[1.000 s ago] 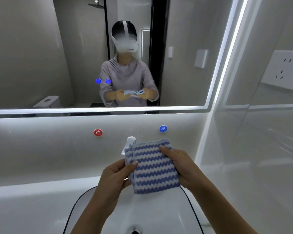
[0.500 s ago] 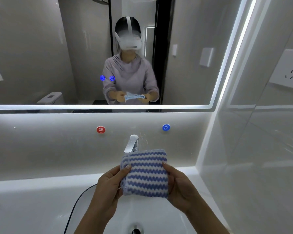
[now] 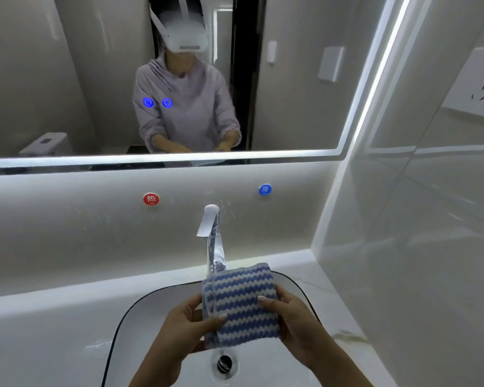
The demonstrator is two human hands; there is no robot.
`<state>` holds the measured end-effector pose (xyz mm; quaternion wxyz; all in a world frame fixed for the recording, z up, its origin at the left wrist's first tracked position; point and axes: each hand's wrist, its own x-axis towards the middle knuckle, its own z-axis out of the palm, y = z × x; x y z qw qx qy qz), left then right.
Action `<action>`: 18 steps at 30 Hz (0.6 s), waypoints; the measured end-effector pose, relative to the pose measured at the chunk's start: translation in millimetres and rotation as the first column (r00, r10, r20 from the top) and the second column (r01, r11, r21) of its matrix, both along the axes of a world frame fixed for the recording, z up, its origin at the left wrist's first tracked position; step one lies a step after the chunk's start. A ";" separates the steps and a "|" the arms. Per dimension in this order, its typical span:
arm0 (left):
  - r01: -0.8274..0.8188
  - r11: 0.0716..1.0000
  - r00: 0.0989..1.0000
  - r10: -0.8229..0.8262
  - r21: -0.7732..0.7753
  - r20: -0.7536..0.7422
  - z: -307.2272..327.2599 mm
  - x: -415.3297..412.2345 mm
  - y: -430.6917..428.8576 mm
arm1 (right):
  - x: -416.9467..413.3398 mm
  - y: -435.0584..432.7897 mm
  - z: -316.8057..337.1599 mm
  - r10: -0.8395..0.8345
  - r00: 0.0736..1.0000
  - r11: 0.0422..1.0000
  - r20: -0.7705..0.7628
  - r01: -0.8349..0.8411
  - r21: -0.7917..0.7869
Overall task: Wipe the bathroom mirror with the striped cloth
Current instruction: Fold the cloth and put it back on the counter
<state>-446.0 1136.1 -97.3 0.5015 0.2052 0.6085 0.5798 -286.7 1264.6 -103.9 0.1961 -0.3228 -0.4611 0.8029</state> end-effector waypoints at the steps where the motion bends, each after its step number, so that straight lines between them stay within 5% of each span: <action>1: 0.020 1.000 1.000 -0.020 -0.017 -0.012 -4.0 0.8 0.4 | 2.3 -1.2 -3.7 -0.016 1.000 1.000 0.026 0.016 0.002; 18: -0.073 0.997 0.997 0.073 -0.012 0.011 -40.0 62.4 57.6 | 62.8 32.9 -33.3 -0.229 0.960 0.973 0.163 0.227 0.031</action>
